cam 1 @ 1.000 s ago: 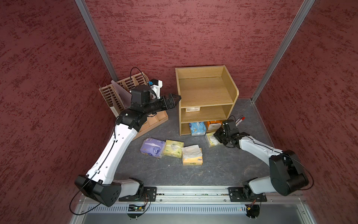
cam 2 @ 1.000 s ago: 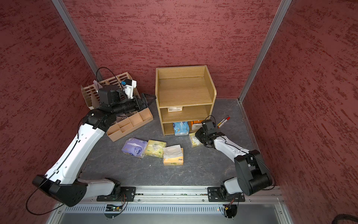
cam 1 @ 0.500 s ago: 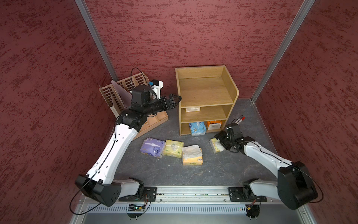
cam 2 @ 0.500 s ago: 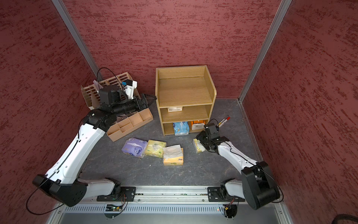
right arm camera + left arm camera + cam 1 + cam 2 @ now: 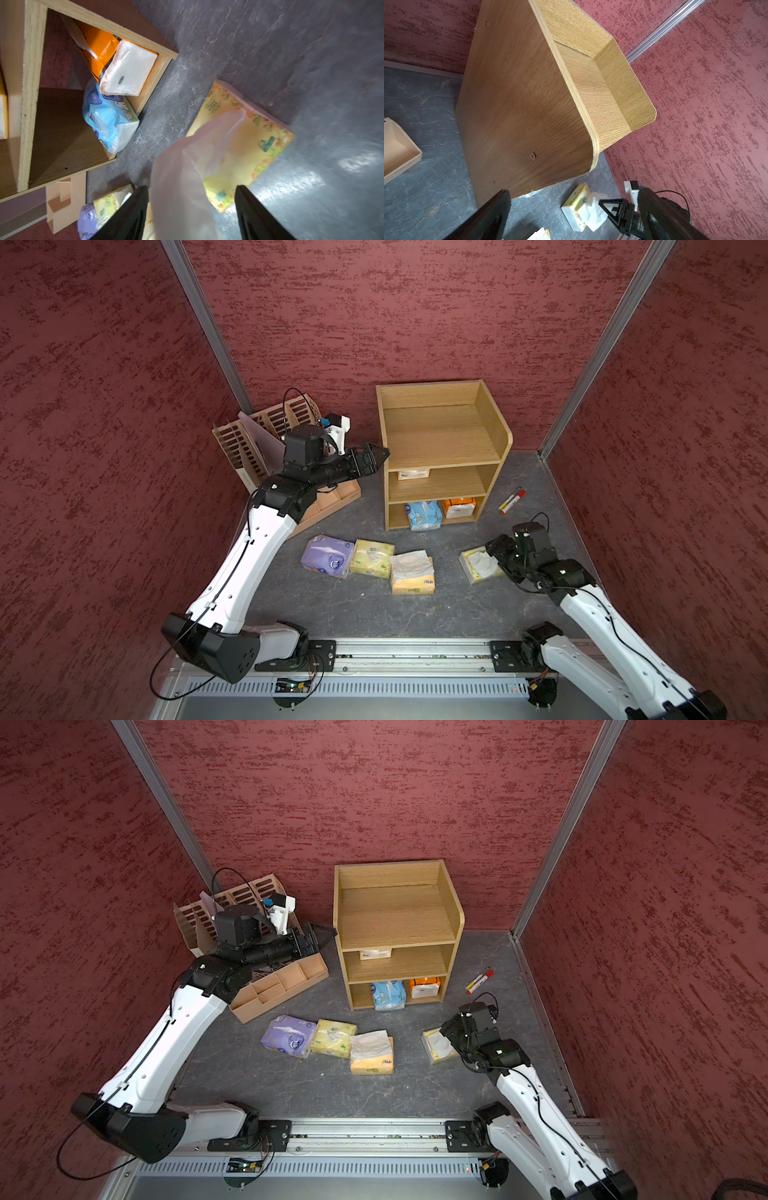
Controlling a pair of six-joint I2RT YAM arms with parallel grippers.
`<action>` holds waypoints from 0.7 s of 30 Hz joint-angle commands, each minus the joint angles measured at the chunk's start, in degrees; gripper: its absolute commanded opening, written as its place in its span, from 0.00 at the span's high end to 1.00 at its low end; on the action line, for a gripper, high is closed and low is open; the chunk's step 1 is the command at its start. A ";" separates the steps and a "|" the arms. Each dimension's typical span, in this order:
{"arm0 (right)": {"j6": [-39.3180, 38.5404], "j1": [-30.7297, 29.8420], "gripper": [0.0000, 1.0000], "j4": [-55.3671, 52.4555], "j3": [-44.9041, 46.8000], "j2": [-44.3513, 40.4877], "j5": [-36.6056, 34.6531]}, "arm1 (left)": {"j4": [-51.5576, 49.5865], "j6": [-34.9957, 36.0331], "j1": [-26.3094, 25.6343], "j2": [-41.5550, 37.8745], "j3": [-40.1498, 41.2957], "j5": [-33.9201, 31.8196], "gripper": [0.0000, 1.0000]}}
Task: Remove the tissue boxes from the shelf
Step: Move the box of tissues to the center of the board.
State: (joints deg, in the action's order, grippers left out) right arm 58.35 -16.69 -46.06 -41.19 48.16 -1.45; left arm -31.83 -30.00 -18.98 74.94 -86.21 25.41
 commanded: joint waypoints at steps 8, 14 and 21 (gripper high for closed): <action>-23.06 13.83 0.39 -7.27 -11.38 19.32 2.15 | -0.55 1.06 -0.18 -2.27 0.34 -0.35 0.00; -23.28 14.32 0.45 2.72 -8.80 26.46 10.28 | -1.81 1.78 -0.09 -3.77 0.59 -1.85 0.00; -18.82 14.32 0.47 7.00 -2.75 27.37 12.99 | -1.64 1.65 -0.08 -3.66 0.59 -2.07 0.00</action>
State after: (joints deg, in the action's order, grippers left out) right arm 37.69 -2.55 -42.19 -45.71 76.29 8.84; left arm -33.04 -29.52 -18.98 71.61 -86.15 23.90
